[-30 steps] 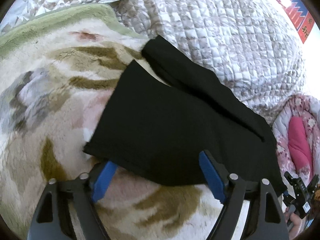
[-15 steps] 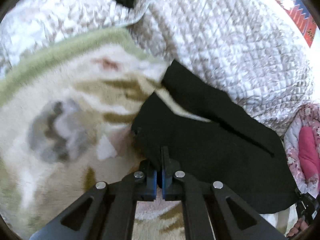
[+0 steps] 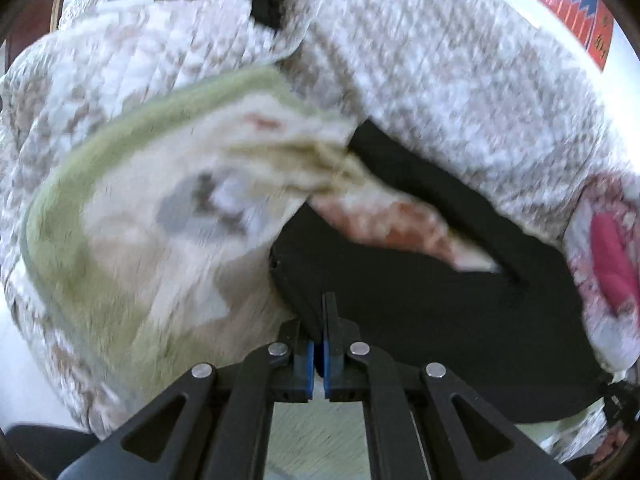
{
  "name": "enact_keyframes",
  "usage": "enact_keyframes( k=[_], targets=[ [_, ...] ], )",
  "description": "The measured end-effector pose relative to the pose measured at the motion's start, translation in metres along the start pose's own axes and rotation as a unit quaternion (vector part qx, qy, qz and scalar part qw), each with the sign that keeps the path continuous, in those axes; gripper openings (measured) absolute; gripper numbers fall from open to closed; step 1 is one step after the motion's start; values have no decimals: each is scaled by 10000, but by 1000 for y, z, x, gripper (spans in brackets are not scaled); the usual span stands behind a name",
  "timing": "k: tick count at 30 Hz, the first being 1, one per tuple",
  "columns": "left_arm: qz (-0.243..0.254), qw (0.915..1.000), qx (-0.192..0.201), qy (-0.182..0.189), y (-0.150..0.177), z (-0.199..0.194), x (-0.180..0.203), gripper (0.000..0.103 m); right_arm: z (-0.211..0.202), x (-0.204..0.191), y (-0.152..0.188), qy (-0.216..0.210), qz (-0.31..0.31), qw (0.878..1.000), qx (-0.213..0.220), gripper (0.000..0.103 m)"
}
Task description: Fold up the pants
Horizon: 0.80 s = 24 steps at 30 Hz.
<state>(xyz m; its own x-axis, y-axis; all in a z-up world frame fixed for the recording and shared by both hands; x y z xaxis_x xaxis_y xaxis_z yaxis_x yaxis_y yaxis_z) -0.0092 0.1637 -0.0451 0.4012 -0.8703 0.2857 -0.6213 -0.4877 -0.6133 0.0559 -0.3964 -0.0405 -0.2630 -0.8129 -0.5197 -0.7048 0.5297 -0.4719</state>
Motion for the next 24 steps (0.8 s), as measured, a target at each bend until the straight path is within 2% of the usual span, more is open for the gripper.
enact_keyframes(
  k=[2,6,10,13,14,15,18,19,21,24],
  targets=[
    [-93,9998,-180,-26,9,5,-5,4,-4,-2,1,35,-52,10000,24,1],
    [44,9999,-100,-125,12,3,-3,4,2,8,6,219,35,9997,-96,1],
    [113,9990,-356,-246,23,11,-5,5,3,8,9,372,-83,9992,-120,2],
    [121,9987,-197,-446,21,1,-11,10,-10,8,7,416,-90,9991,14,17],
    [86,9985,-112,-526,18,-4,-14,10,-21,8,3,551,-144,9981,224,29],
    [20,9983,1,-587,14,-10,-18,10,-28,9,-1,638,-180,9971,371,33],
    [-22,9944,453,-959,-2,-30,-30,10,-54,8,-17,940,-400,9901,957,36],
    [7,9939,565,-944,-8,-34,-29,10,-58,1,-22,954,-596,9878,1072,36],
    [125,9959,577,-692,-16,-32,-17,10,-53,-14,-24,819,-894,9873,1023,36],
    [448,9982,346,-173,-19,-16,17,17,-24,-50,-15,380,-1519,9860,565,36]
  ],
)
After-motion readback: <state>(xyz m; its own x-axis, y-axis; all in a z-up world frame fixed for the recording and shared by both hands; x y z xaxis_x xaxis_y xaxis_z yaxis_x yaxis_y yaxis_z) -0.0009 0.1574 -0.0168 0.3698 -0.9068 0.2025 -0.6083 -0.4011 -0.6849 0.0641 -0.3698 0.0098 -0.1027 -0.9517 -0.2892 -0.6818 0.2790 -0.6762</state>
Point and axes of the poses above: each gripper's, at about its wrist camera, not at the fingertips, and z roughly the way its jaws point, x to its right, y to its underside, the point moved 9 cm from there along z, roughly the way its jaws point, and after that the axes turned 1 degree about -z, right-handed, at the moved point
